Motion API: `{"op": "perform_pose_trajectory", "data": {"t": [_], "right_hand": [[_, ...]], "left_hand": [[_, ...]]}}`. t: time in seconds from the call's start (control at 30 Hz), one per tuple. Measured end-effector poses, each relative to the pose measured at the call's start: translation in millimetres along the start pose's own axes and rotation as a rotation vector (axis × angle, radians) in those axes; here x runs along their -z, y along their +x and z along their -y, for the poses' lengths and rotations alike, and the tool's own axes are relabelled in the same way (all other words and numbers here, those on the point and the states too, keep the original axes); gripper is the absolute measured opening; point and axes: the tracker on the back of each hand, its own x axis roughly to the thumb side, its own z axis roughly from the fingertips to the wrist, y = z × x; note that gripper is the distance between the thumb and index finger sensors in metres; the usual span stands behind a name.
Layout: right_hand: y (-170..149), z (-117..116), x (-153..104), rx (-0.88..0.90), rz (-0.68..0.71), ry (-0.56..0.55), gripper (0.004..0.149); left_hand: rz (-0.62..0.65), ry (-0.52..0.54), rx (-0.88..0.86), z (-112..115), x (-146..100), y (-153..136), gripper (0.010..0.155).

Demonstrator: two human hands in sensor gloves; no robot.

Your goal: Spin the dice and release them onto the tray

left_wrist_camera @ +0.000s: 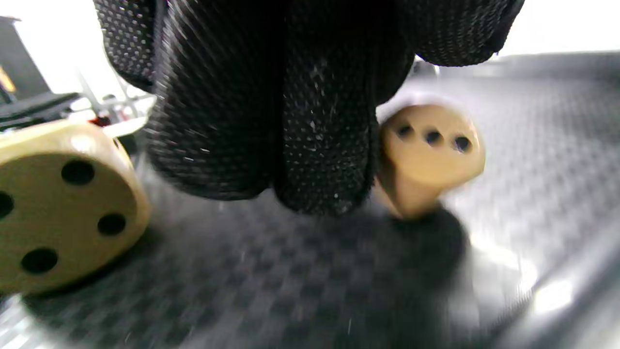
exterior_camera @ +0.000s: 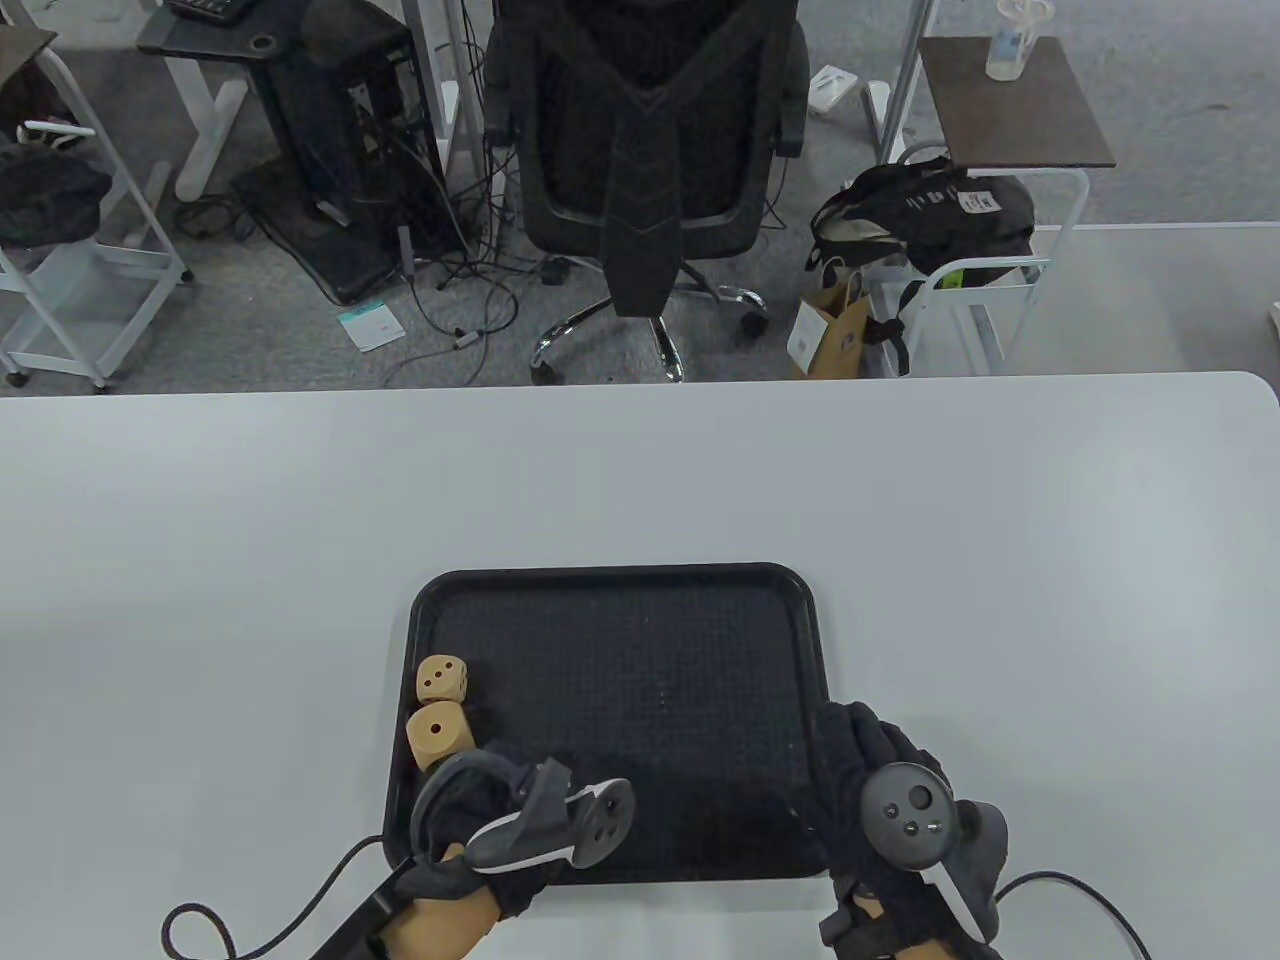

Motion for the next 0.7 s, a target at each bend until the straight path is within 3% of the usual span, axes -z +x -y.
{"op": "perform_pose_trajectory", "data": {"t": [0.23, 0.43, 0.7], "right_hand": [[1, -1, 0, -0.008, 0.001, 0.005, 0.077], [1, -1, 0, -0.008, -0.001, 0.003, 0.077], [1, -1, 0, -0.014, 0.000, 0.003, 0.077]], "left_hand": [[-0.022, 0.092, -0.051, -22, -20, -18, 0.056], [-0.038, 0.123, -0.146, -21, -34, -39, 0.058], [-0.053, 0.260, -0.207, -20, -64, -61, 0.060]]}}
